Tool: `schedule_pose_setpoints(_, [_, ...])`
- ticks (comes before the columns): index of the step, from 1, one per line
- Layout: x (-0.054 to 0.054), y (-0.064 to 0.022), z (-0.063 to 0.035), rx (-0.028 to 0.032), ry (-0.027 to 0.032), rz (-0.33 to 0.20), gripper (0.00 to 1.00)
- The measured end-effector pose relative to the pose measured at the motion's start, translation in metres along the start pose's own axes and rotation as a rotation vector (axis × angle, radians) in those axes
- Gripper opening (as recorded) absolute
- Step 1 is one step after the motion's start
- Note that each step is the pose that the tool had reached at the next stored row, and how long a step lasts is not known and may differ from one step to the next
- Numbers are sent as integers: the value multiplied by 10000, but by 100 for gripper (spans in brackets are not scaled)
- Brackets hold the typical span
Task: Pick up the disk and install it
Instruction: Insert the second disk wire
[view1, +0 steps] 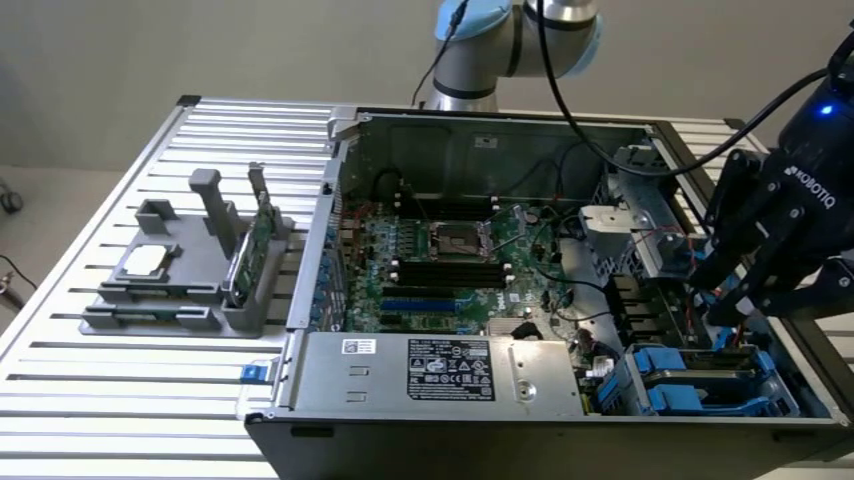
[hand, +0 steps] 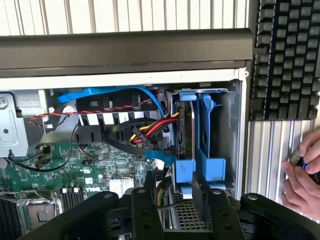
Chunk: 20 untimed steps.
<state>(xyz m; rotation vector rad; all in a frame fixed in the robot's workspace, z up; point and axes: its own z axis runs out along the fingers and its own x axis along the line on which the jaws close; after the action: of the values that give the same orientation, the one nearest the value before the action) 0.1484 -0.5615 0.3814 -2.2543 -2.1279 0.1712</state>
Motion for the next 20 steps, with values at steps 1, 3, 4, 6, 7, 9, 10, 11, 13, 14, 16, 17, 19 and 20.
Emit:
schedule_pose_setpoints(1, [2, 2, 12, -10, 7, 0, 42])
schedule_pose_setpoints(3, [8, 5, 37, -29, 19, -1, 42])
schedule_pose_setpoints(4, [13, 6, 47, -37, 26, -3, 42])
schedule_pose_setpoints(6, [27, 9, 59, -49, 35, -3, 42])
schedule_pose_setpoints(7, [37, 11, 62, -55, 36, -3, 42])
schedule_pose_setpoints(9, [55, 16, 68, -69, 38, -4, 42])
schedule_pose_setpoints(10, [58, 18, 72, -76, 38, -6, 42])
schedule_pose_setpoints(11, [60, 19, 77, -83, 40, -7, 42])
schedule_pose_setpoints(13, [65, 23, 85, -94, 38, -10, 42])
schedule_pose_setpoints(14, [67, 25, 89, -98, 37, -12, 42])
schedule_pose_setpoints(16, [71, 28, 100, -107, 37, -14, 42])
schedule_pose_setpoints(17, [74, 30, 105, -112, 36, -16, 42])
schedule_pose_setpoints(19, [78, 33, 117, -121, 37, -19, 42])
schedule_pose_setpoints(20, [81, 36, 123, -125, 39, -21, 42])
